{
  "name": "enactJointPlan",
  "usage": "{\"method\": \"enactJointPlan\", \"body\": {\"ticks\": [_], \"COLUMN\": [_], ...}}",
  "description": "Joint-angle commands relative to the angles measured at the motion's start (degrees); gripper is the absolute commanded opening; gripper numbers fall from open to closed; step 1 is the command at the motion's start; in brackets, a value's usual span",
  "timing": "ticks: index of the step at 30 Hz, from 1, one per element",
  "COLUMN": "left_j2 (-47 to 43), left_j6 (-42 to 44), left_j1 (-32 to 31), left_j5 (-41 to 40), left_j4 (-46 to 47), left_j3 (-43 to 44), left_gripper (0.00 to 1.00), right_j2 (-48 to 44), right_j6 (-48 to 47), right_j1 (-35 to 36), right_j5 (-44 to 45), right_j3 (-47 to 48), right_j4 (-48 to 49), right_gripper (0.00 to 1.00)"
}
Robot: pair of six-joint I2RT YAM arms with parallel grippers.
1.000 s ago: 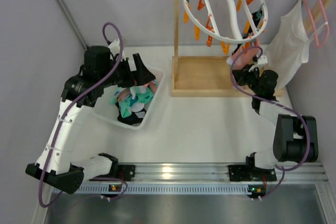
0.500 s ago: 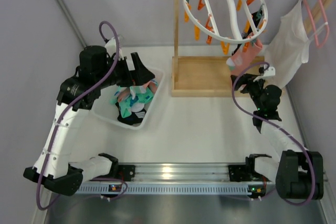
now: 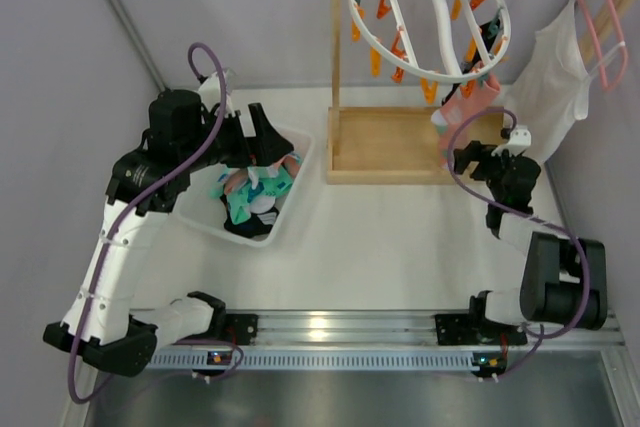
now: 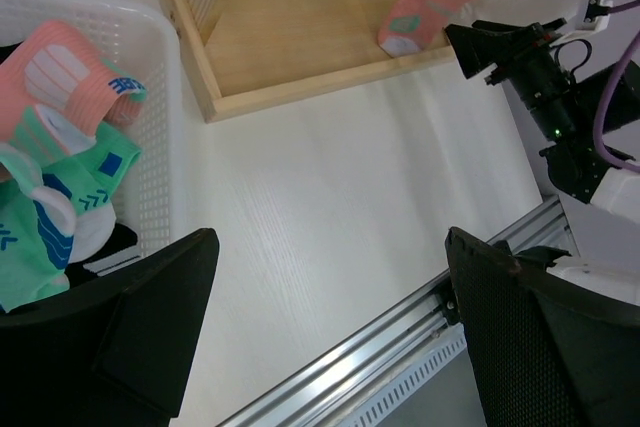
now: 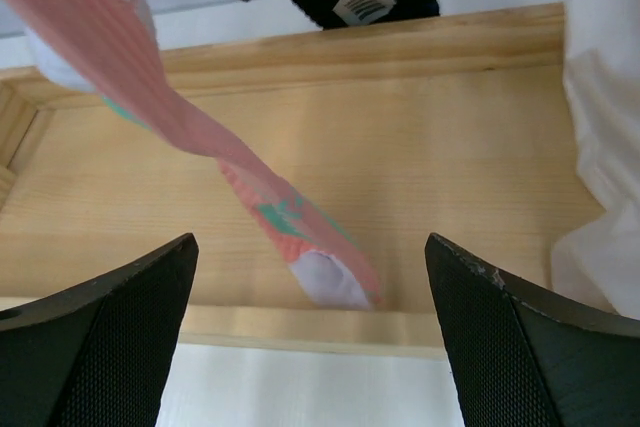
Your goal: Remove the socks clipped to the hanger
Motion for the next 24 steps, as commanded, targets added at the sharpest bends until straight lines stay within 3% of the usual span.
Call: {"method": "enactJointPlan", "body": {"ticks": [1, 8, 11, 15, 18, 22, 23, 24], "left_j2": [-1.64, -1.3, -0.42, 0.81, 1.26, 1.78, 1.78, 1.87], "left_j6": [1.98, 3.57, 3.92, 4.27, 4.27, 3.83, 3.4, 3.04], "left_j1": [-0.23, -0.94, -1.03, -1.03, -1.03, -1.03, -1.03, -1.03], "left_j5": [-0.27, -1.15, -1.67, -2.29, -2.99, -2.99, -3.08, -3.17], "left_j4": [1.61, 1.61, 1.61, 1.52, 1.43, 1.52, 1.43, 1.52], "left_j3": [-1.46, -3.48, -2.78, -0.68, 0.55, 1.35, 1.44, 1.79], "left_gripper": [0.99, 0.99, 0.98, 0.99, 0.98, 0.99, 0.98, 0.99], "right_j2": [7.55, 17.4, 20.91, 21.72, 20.49, 17.06, 16.01, 13.74], "right_j6": [-2.37, -4.05, -2.03, 3.49, 6.49, 9.31, 9.83, 10.53], "right_j1": [-2.36, -2.72, -2.63, -1.84, -1.14, -0.08, 0.18, 0.7], "right_j5": [-11.1, -18.62, -23.01, -22.49, -22.93, -24.42, -24.77, -23.73], "right_j3": [5.5, 14.81, 18.24, 16.85, 14.65, 14.39, 14.47, 14.21], "right_j4": [10.48, 13.56, 14.35, 20.14, 24.19, 23.32, 22.19, 20.96], "right_gripper": [0.91, 0.92, 0.85, 0.37, 0.21, 0.16, 0.0, 0.0]}}
